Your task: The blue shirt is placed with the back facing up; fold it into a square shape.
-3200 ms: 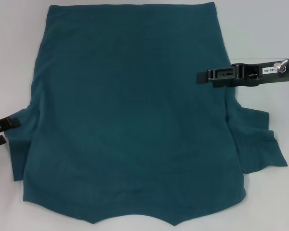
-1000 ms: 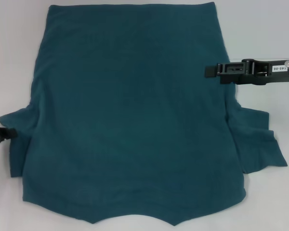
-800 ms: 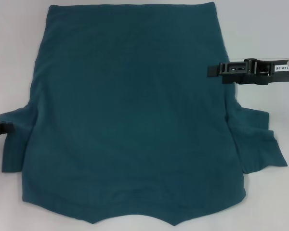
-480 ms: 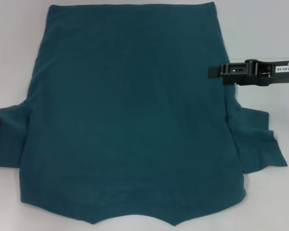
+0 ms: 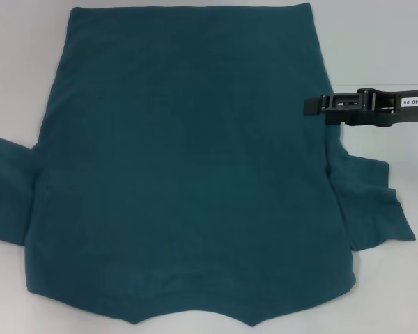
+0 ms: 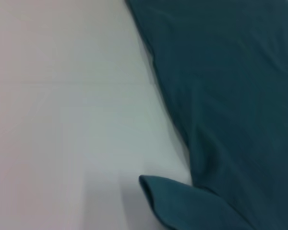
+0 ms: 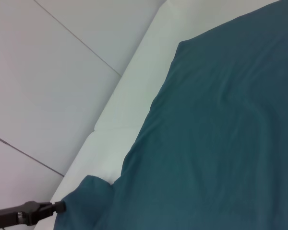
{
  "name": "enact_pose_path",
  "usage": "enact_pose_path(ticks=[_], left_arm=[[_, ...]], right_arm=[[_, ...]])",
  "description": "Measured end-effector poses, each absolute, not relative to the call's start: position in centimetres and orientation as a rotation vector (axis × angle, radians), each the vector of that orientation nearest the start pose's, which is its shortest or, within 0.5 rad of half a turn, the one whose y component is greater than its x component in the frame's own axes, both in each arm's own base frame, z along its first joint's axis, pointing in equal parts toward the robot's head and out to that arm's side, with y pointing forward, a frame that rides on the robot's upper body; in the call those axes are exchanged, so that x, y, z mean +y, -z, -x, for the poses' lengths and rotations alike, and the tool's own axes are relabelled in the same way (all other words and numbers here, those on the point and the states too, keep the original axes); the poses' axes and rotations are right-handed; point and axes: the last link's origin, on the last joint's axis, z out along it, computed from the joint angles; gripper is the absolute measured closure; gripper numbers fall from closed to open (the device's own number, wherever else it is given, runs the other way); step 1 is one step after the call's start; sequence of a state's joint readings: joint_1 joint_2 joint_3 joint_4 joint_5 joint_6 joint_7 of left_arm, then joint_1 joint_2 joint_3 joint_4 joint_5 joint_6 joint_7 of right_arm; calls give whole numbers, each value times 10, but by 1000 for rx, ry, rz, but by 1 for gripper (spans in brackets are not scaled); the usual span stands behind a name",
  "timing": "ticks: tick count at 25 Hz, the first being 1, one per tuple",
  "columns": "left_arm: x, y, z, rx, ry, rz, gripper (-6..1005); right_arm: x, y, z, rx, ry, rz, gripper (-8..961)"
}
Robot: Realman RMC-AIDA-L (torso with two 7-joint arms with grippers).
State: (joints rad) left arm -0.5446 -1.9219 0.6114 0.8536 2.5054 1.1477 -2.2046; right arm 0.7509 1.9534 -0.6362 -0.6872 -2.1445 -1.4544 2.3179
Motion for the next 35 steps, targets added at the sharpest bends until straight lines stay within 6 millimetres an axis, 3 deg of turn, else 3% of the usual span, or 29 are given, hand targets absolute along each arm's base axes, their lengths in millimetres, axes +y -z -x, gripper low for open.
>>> enact_pose_path(ticks=[20,30,35], left_arm=[[398,-148,328,-1204,-176,1979,998],[408,-143,301,-1168,-229,2034,998],[408,-129,280,-1272,-217,2068,997]], right_arm=[[411,-59,-224,1550,-638,2381,74],[410,-58,-225,1557,-634,2382,74],[409,-56,-227,1566,-630,2382,74]])
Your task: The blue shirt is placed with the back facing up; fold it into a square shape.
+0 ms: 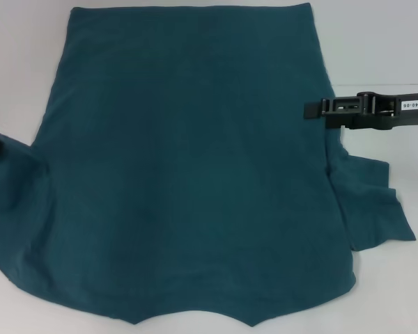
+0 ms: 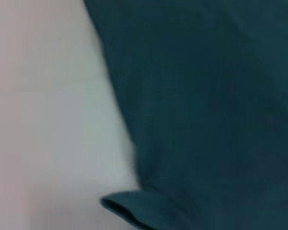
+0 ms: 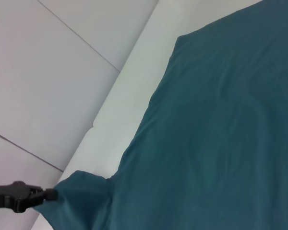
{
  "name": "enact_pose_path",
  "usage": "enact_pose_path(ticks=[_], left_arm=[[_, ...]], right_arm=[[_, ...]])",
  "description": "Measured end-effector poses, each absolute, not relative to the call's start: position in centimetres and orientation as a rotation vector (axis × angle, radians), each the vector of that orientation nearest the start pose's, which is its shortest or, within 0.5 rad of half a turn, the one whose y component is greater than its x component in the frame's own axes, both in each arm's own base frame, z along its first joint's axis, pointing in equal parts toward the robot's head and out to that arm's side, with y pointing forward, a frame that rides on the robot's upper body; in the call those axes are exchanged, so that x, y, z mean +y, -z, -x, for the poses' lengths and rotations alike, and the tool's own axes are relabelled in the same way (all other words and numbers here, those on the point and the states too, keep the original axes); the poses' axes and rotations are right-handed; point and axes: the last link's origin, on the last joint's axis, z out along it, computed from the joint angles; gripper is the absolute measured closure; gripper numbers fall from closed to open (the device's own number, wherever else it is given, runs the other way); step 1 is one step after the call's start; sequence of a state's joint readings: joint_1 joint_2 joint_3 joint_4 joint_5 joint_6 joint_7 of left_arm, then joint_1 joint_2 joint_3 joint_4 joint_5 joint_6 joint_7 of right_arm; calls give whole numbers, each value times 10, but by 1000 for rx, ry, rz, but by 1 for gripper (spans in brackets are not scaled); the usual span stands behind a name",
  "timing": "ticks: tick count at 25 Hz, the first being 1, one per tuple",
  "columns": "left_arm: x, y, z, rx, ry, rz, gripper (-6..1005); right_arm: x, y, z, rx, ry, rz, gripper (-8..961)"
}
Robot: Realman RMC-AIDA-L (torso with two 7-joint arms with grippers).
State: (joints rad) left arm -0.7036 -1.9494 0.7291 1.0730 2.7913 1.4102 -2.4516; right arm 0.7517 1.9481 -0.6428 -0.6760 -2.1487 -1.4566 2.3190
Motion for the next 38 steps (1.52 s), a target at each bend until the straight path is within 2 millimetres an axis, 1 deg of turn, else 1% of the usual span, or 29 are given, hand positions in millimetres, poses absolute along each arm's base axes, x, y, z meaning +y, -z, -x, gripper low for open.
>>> enact_pose_path(ticks=[6,11,13,19,24,29,32,35,36,38], left_arm=[[410,-105,256,-1501,-189,2040,997],[418,-84,241,-1597,-166,2049,997],[421,-79,235,-1616,-151,2051,997],[433,-65,219,-1639,-114,2056,997],[440,-52,217,-1623,-119,2076,997],[440,-47,215,-1583,-106,2114,996],[436,-40,207,-1539,-76,2212,996],[427,-34,200,-1483,-46,2348,880],[423,-33,200,-1465,-31,2386,842],[418,-36,204,-1448,5,2409,770]], right_arm=[[409,-56,-227,1563,-630,2384,74],[409,-56,-227,1561,-630,2387,73],[409,-56,-227,1561,-630,2388,73],[408,-55,-228,1567,-628,2388,73],[407,-54,-231,1576,-624,2383,73],[406,-55,-235,1585,-621,2369,73],[406,-56,-236,1585,-619,2365,73],[406,-56,-237,1590,-609,2358,73],[406,-57,-238,1591,-605,2356,73],[406,-57,-238,1590,-601,2357,73]])
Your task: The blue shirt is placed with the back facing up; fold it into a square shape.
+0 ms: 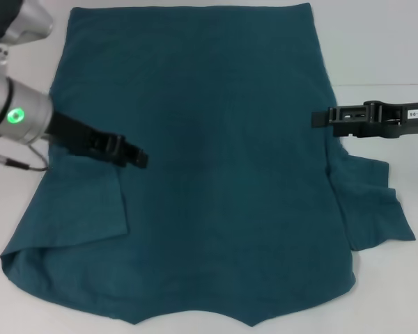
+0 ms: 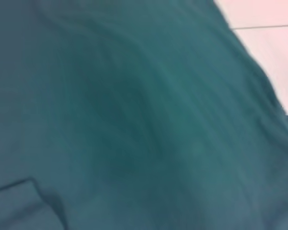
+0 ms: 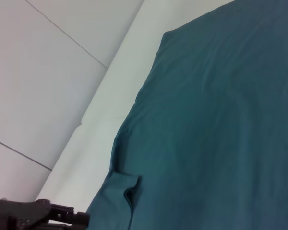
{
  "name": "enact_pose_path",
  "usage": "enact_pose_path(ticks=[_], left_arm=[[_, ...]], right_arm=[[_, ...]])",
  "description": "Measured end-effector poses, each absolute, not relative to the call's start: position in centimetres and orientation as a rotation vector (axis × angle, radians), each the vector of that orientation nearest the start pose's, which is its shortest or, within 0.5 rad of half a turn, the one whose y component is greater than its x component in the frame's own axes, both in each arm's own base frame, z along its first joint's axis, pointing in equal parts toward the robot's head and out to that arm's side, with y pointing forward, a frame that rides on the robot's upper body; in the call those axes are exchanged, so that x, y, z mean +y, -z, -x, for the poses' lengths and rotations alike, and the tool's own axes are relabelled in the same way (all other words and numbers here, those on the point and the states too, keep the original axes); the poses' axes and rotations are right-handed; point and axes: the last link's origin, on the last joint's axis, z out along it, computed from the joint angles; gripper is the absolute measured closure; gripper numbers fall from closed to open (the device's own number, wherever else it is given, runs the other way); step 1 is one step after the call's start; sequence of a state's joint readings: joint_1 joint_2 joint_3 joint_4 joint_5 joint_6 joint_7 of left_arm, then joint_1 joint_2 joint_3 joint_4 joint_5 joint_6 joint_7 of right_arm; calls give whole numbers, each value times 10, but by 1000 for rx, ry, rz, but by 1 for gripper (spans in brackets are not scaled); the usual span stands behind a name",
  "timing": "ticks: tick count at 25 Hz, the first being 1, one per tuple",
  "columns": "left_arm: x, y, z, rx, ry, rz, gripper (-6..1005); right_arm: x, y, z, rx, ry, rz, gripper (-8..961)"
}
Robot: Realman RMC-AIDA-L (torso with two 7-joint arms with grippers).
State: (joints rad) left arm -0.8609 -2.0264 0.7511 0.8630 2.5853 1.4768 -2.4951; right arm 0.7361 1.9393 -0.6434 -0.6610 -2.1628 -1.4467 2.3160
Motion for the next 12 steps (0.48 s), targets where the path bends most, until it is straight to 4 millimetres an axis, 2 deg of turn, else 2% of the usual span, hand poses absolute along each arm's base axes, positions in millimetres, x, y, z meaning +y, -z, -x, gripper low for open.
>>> enact_pose_path(ticks=[6,10,12], left_arm=[[388,-50,233,-1447,198,2447,556],[352,-46,248,-1259,321,2643,366],[337,-39,257,-1173,367,2696,330]], right_arm=[[405,-57,-239,1541,-582,2384,73],[406,-58,-238,1490,-566,2405,73],[407,-60,-239,1476,-562,2400,73]])
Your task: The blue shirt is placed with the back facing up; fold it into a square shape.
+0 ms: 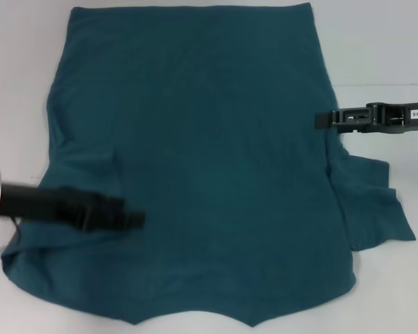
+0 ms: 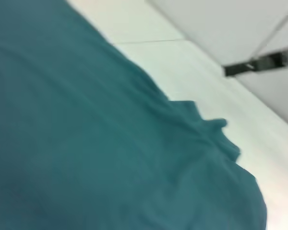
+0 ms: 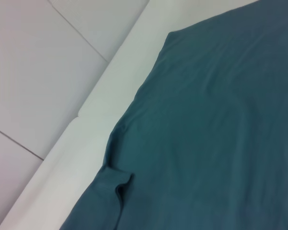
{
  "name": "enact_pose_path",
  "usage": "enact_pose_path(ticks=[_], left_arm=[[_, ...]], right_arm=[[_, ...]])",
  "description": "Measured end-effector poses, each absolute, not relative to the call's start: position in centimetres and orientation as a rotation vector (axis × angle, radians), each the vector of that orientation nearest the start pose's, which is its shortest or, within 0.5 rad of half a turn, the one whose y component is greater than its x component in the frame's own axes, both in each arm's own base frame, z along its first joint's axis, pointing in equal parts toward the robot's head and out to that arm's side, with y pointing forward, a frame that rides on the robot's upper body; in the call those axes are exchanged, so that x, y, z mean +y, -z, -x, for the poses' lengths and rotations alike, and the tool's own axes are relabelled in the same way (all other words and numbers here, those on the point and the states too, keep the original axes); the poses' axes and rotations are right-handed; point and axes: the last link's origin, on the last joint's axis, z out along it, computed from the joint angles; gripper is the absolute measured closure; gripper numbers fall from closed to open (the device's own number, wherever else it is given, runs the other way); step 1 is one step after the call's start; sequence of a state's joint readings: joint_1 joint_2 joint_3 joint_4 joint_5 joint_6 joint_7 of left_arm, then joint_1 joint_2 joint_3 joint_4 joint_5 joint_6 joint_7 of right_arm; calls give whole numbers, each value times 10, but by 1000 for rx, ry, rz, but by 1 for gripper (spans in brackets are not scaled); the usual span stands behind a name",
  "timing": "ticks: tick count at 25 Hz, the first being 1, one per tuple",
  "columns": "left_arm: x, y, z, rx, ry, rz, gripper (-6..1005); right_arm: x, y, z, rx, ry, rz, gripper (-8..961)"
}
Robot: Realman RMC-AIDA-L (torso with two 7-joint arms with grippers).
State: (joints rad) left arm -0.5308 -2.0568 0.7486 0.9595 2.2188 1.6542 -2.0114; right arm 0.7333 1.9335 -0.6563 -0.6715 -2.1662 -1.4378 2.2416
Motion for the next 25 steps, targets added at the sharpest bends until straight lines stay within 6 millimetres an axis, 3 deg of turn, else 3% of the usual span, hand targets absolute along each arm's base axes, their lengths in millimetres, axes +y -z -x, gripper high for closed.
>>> enact_pose_path(ticks=[6,10,14,19,25], left_arm=[[314,-23,269,-1086,459,2697,276],[316,-25,272,-1134,514,2634,277],[320,-30,273,-1156,601,2556,277],[324,-30,273,-1161,651,2512,277],[326,-30,273,-1158,660,2505,278]], right_arm=[[406,-66,-246,1477,-520,2398,73],[397,-80,-258,1545,-448,2390,73],[385,-97,-283,1688,-383,2269,73],[372,-110,-306,1770,-407,2153,73],[367,-117,-318,1767,-463,2091,73]])
